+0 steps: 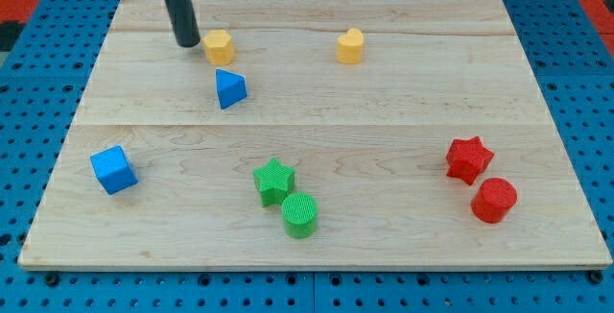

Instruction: Move the blue triangle towards the top left corner

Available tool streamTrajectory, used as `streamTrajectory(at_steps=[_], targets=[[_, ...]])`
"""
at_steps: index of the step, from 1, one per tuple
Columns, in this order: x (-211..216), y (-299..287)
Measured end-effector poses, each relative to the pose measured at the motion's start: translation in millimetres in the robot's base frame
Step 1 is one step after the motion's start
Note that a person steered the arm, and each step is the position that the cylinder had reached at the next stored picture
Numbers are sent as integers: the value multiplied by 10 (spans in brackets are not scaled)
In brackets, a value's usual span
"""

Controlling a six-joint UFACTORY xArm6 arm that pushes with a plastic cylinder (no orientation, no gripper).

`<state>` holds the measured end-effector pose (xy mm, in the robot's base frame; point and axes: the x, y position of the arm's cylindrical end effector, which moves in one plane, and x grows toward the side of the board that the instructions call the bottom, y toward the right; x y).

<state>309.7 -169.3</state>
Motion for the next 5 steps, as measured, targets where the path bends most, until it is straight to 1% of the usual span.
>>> streamTrajectory(at_steps=[2, 3, 4, 5], targets=[[-13, 1446], [691, 1543], [914, 1092], [531, 507]])
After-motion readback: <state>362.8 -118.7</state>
